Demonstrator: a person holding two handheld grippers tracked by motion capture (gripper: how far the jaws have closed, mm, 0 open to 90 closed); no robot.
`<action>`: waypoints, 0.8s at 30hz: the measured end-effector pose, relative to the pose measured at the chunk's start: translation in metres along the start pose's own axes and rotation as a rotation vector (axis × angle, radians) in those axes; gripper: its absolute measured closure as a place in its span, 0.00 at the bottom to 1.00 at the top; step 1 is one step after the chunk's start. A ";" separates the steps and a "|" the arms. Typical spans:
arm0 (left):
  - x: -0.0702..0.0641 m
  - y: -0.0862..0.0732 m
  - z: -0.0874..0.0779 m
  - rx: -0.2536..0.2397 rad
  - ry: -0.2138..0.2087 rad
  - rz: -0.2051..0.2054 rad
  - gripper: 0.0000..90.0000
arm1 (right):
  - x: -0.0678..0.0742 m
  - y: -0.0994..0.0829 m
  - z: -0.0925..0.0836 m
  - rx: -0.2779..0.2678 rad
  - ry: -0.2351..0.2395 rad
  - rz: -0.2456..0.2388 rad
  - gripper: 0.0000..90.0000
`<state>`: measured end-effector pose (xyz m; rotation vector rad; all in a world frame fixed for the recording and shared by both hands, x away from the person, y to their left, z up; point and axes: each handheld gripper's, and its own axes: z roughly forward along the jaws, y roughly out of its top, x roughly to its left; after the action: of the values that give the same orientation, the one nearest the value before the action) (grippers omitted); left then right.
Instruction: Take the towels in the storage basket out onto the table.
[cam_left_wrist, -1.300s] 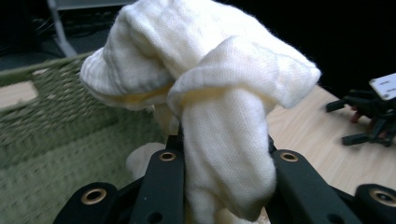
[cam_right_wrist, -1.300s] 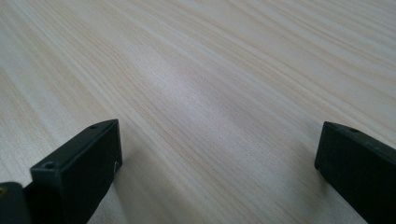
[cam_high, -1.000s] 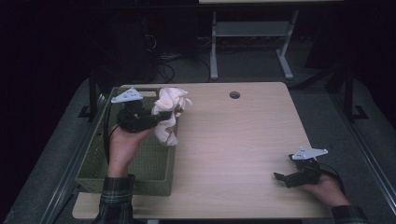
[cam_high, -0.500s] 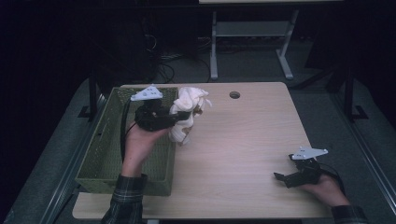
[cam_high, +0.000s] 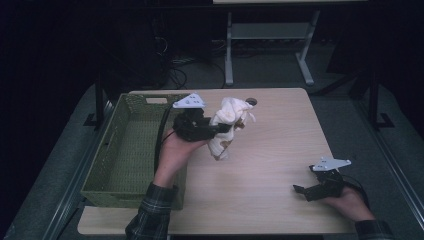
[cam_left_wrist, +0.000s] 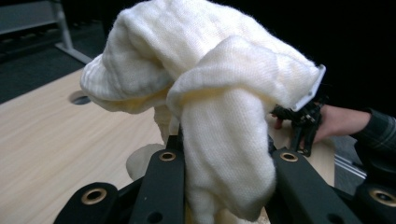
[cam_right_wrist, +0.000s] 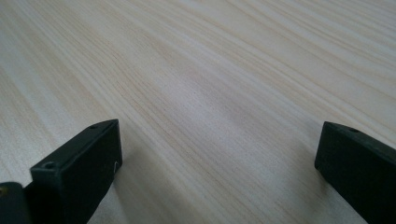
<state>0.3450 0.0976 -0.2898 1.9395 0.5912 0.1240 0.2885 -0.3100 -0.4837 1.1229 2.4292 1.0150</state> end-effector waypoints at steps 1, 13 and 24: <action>-0.001 -0.001 0.003 0.005 -0.008 0.001 0.81 | 0.000 0.000 0.000 0.000 0.000 -0.001 0.00; -0.012 -0.013 0.042 0.066 -0.050 0.027 0.81 | 0.000 0.000 0.000 0.000 0.001 0.005 0.00; -0.022 -0.031 0.084 0.160 -0.079 0.069 0.81 | 0.000 0.000 0.000 0.002 0.000 0.001 0.00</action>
<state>0.3441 0.0278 -0.3503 2.1098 0.4952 0.0443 0.2884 -0.3100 -0.4834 1.1247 2.4305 1.0135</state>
